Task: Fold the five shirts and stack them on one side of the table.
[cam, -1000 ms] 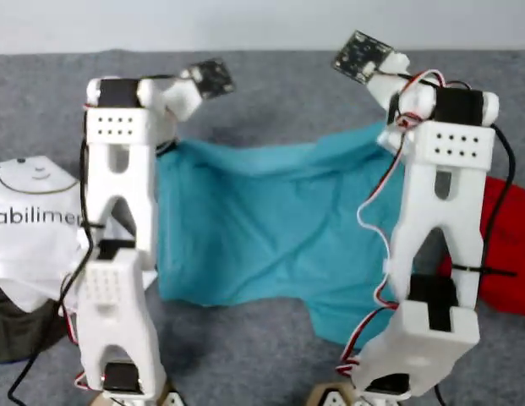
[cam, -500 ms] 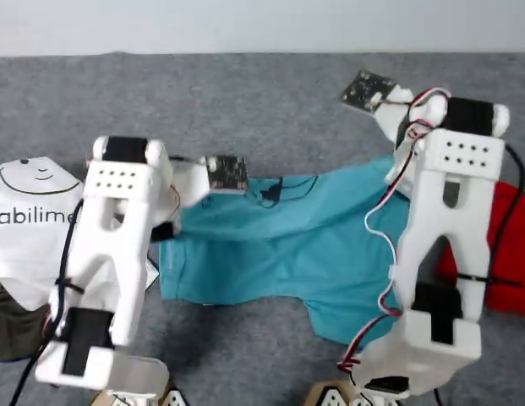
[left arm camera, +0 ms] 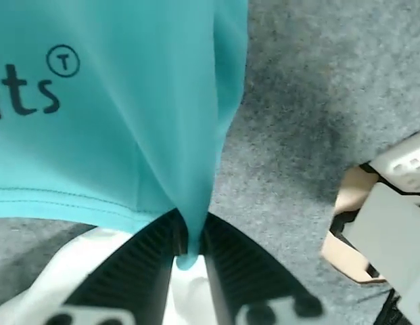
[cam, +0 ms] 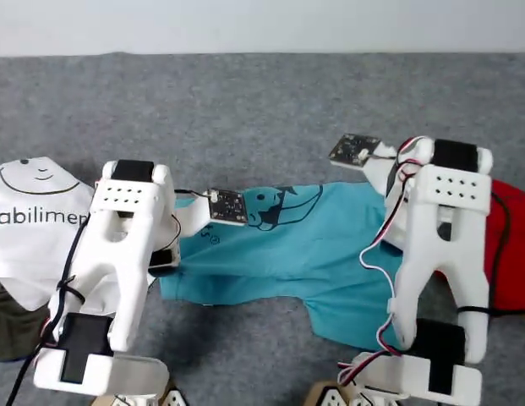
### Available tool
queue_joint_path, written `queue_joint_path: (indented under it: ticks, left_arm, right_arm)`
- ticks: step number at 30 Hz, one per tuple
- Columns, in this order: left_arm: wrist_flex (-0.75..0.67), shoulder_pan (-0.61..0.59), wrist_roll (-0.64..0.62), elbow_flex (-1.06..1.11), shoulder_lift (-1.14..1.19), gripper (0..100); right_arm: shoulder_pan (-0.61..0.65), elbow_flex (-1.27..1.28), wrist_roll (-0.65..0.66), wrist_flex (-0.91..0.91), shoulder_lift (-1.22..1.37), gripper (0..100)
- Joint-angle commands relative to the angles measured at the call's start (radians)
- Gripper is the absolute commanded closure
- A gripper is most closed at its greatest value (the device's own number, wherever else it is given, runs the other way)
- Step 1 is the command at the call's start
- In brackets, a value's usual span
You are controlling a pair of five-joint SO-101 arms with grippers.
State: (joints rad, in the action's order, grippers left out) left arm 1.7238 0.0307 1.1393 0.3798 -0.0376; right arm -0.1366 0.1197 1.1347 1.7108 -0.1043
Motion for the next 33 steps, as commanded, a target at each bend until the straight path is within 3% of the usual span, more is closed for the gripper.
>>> queue_joint_path:
  ticks: [1,5,8,11,16,22,29,33]
  left_arm:
    - [-0.008,0.002,0.011,0.012,-0.043,99]
    - [0.0,0.0,0.008,0.01,-0.052,99]
    - [0.028,-0.002,0.002,-0.012,-0.054,96]
    - [0.029,-0.026,-0.086,-0.053,-0.077,92]
    - [0.029,-0.074,-0.115,-0.107,-0.184,85]
    - [0.011,-0.075,-0.118,-0.116,-0.258,85]
    - [-0.264,-0.054,-0.497,-0.117,-0.121,95]
    - [-0.358,-0.017,-0.643,-0.12,0.04,99]
  right_arm:
    - [-0.039,0.002,0.014,-0.01,-0.05,98.7]
    - [-0.071,-0.002,0.014,0.005,-0.054,97.3]
    - [-0.094,-0.038,0.012,0.076,-0.096,85.9]
    - [-0.117,-0.091,-0.003,0.082,-0.165,75.8]
    - [-0.105,-0.12,-0.002,0.082,-0.22,75.7]
    - [-0.067,-0.114,-0.011,-0.013,-0.163,76.2]
    - [0.061,-0.12,-0.184,-0.302,0.09,99.5]
    - [0.111,-0.12,-0.276,-0.435,0.248,98.9]
